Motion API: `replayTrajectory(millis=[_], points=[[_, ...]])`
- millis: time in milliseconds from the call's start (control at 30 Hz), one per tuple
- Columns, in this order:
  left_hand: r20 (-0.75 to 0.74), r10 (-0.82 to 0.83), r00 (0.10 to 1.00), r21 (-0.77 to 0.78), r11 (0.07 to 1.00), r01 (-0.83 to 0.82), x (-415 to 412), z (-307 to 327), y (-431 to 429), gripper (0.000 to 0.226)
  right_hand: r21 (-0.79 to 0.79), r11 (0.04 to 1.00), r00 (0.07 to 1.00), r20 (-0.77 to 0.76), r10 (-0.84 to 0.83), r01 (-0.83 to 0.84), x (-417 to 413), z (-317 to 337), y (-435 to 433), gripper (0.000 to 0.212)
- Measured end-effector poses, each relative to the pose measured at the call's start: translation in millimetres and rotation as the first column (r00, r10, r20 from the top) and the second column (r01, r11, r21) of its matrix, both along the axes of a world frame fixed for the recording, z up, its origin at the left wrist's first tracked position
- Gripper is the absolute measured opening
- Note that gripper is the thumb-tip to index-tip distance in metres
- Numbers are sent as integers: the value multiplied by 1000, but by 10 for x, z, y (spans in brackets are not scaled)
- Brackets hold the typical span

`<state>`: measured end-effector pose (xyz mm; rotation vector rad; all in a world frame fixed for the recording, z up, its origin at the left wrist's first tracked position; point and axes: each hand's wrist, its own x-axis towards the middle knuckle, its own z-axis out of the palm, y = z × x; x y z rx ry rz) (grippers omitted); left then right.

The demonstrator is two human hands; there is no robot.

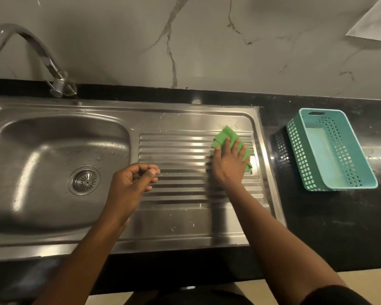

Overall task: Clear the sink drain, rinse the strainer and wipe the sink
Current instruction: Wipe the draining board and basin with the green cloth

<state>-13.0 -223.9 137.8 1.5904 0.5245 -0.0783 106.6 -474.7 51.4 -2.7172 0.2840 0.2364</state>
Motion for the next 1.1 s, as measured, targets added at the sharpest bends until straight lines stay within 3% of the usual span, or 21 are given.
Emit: replayTrajectory(millis=[200, 367, 433, 567, 633, 733, 900, 1100], points=[[6, 71, 997, -8, 997, -71, -34, 80, 84, 14, -7, 935, 935, -23, 355, -355, -67, -42, 1085, 68], [27, 119, 993, 19, 993, -119, -49, 145, 173, 13, -40, 693, 691, -129, 711, -720, -144, -20, 1817, 80], [35, 123, 992, 41, 991, -125, -64, 160, 210, 13, -72, 613, 616, -148, 774, -787, -158, 3, 1831, 83], [30, 115, 993, 38, 993, -116, -75, 163, 205, 12, -61, 524, 527, -49, 848, -849, -232, 49, 1451, 67], [30, 115, 993, 19, 993, -116, -71, 167, 190, 12, -65, 558, 560, -13, 828, -827, -294, 48, 1088, 62], [26, 94, 995, 11, 996, -94, -70, 164, 171, 13, -106, 683, 689, -34, 724, -723, -317, 40, 377, 60], [7, 64, 998, -5, 998, -63, -119, 126, 125, 12, -111, 889, 896, -95, 435, -444, -374, 82, -712, 65], [11, 69, 998, -12, 998, -69, -167, 106, 138, 12, -11, 997, 995, -55, 80, -81, -637, 45, -260, 76]])
